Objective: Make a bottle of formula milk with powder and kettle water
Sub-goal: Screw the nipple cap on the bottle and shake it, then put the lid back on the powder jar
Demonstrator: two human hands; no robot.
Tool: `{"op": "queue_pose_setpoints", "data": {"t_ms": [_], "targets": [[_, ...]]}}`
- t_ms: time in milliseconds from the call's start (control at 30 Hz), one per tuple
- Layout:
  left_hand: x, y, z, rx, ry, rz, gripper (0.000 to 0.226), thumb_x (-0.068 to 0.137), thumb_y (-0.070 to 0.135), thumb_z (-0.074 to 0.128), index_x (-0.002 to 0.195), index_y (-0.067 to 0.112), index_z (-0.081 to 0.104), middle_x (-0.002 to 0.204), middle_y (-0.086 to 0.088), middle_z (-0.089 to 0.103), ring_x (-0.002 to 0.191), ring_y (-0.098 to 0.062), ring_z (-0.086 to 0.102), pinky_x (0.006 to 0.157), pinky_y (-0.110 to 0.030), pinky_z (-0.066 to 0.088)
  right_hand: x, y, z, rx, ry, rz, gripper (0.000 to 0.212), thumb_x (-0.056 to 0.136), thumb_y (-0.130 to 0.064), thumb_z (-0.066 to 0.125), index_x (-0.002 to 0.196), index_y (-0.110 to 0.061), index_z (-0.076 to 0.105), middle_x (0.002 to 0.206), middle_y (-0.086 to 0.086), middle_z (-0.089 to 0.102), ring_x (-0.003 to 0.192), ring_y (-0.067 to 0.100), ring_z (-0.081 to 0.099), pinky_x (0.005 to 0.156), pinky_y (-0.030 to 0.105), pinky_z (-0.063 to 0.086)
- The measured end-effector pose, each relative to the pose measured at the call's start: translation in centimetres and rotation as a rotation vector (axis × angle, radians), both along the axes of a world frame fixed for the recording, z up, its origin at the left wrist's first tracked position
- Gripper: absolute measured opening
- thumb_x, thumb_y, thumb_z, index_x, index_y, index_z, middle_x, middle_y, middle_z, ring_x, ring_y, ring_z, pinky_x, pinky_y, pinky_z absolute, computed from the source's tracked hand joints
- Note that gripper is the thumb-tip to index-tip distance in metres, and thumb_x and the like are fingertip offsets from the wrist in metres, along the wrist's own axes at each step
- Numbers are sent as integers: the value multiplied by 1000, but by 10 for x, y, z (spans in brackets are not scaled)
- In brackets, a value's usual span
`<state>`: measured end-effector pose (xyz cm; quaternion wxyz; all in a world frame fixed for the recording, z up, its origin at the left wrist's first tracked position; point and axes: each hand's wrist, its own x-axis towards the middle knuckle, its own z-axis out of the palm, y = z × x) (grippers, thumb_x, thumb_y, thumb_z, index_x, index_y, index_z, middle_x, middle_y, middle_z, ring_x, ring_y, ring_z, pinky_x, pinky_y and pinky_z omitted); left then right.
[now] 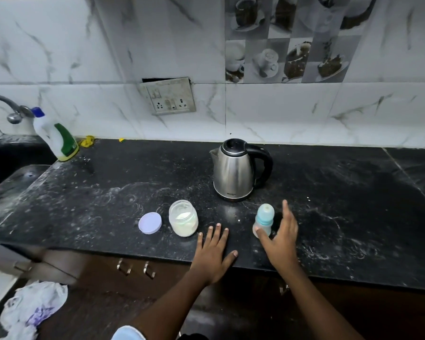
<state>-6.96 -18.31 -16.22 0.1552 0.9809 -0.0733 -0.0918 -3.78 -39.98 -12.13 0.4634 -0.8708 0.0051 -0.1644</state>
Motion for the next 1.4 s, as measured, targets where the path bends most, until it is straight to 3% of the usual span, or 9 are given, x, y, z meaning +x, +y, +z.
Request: {"op": "queue_pose_setpoints", "data": {"t_ms": [267, 467, 600, 767, 900, 1067, 1133, 1233, 1400], "targets": [[13, 11, 55, -340, -260, -143, 67, 103, 41, 52, 160, 12, 33, 172, -8, 15, 160, -19, 1, 131, -40, 4, -16, 42, 23, -220, -414, -50, 61, 95, -34, 57, 150, -13, 40, 154, 17, 50, 140, 39, 45, 116, 53, 28], [25, 84, 121, -445, -666, 223, 53, 83, 9, 59, 135, 18, 65, 153, -2, 55, 137, -22, 50, 110, -39, 37, -16, 79, 24, -192, -234, 232, 53, 96, -34, 55, 147, -23, 47, 141, -2, 60, 128, 22, 54, 110, 33, 28], [38, 156, 141, -215, -332, 614, 56, 89, 17, 61, 143, 28, 55, 162, 3, 40, 141, -31, 35, 111, -55, 29, -10, 104, 20, -224, 74, 387, 77, 92, -43, 66, 158, -42, 27, 149, -18, 47, 132, 6, 39, 106, 39, 27], [49, 198, 112, 49, 216, 469, 83, 90, 64, 61, 158, 27, 33, 168, -7, 27, 150, -39, 27, 117, -60, 21, 10, 140, 21, -223, 319, 492, 116, 77, -54, 82, 161, -48, 2, 163, -23, 28, 149, 11, 22, 115, 52, 21], [52, 200, 86, 136, 265, 429, 98, 82, 79, 59, 160, 30, 27, 168, -6, 26, 150, -37, 29, 117, -60, 21, 24, 165, 22, -154, 394, 498, 127, 66, -53, 88, 161, -46, 4, 168, -17, 24, 155, 16, 18, 117, 56, 17], [49, 205, 69, 82, 211, 464, 84, 85, 66, 64, 155, 29, 36, 162, -4, 38, 144, -35, 39, 115, -59, 26, 31, 186, 23, -85, 454, 518, 128, 63, -49, 92, 161, -48, 9, 164, -4, 29, 155, 20, 14, 118, 49, 11], [48, 205, 66, -11, 110, 514, 84, 79, 65, 67, 149, 24, 43, 152, -7, 49, 135, -36, 48, 111, -55, 36, 31, 190, 24, -61, 484, 498, 123, 66, -45, 92, 160, -47, 14, 162, 2, 30, 153, 22, 18, 119, 47, 11], [50, 197, 78, -527, -121, 653, 95, 69, 60, 68, 152, 25, 40, 147, -11, 51, 130, -31, 54, 109, -51, 46, 31, 195, 24, -60, 502, 469, 112, 69, -46, 91, 158, -47, 23, 158, 4, 36, 149, 25, 25, 118, 43, 16], [49, 153, 113, -1021, -324, 666, 51, 82, 24, 83, 125, 23, 55, 118, -5, 64, 100, -13, 66, 85, -25, 55, 34, 197, 21, -80, 515, 450, 109, 57, -61, 87, 150, -50, 31, 149, -4, 50, 142, 22, 34, 109, 40, 24]]}}
